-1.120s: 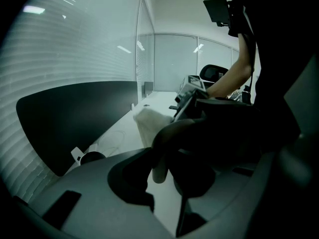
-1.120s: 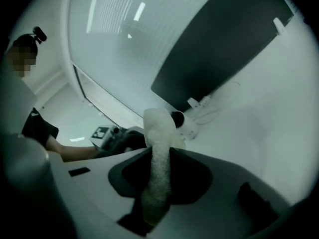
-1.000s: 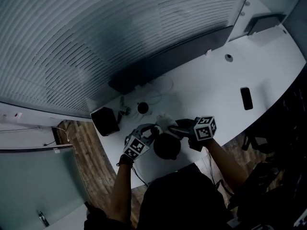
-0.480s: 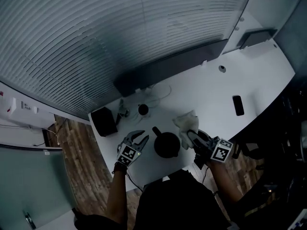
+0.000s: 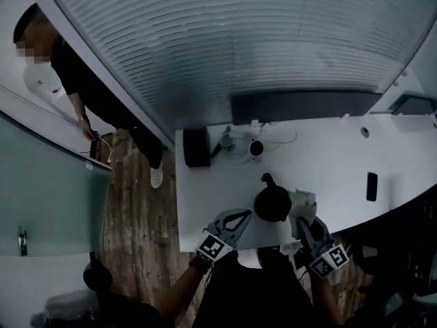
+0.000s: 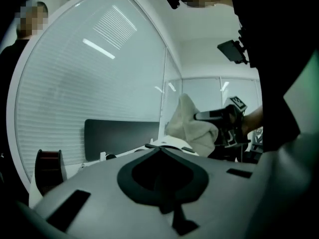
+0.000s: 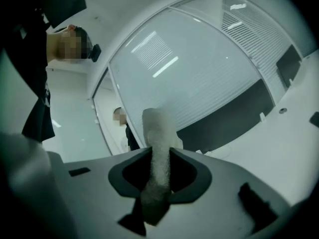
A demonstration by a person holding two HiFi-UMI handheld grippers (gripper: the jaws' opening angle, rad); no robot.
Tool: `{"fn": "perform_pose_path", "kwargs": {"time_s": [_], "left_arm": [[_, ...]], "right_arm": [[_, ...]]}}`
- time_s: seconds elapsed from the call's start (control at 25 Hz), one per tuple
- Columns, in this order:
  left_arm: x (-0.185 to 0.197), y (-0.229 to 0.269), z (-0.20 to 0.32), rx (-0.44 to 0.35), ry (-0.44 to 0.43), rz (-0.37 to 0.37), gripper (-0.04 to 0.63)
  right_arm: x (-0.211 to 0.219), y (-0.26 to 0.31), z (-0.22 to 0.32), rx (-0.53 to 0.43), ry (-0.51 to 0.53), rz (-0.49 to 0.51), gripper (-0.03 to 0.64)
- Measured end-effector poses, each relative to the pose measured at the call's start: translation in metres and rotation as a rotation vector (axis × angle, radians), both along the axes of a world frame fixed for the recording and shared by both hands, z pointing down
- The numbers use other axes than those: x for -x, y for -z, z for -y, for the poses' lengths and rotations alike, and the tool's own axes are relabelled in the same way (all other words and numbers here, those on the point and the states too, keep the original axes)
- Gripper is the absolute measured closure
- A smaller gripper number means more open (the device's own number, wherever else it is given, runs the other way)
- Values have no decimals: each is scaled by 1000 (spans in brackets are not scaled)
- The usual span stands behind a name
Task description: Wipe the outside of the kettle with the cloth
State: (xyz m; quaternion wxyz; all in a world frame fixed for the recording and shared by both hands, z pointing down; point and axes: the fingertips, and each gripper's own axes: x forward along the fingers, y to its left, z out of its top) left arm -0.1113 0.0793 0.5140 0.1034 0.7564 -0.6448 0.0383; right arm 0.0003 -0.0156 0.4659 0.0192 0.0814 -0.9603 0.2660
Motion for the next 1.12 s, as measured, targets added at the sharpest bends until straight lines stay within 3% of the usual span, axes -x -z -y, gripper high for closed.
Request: {"fn": "perform_pose_path", "kwargs": {"time_s": [0.16, 0.28, 0.44, 0.64, 0.76, 1.12], "left_arm": [[-52, 25, -13, -39, 105, -4, 591], [-89, 39, -21, -78, 248, 4, 589], [-146, 52, -28, -113, 382, 12, 589], [-203, 65, -55, -125, 396, 47, 591], [-226, 79, -75, -177, 403, 77, 591], [-311, 96, -136, -188, 423, 111, 591]], "right_arm": [[-13, -4, -28, -103, 177, 6, 531], [-32, -6, -38, -180, 274, -4, 532], [-77, 1, -35, -262, 297, 13, 531], [-143, 3, -59, -254, 266, 34, 531], [-172, 10, -86, -292, 265, 24, 532], [-250, 4, -155, -358, 288, -14, 532]]}}
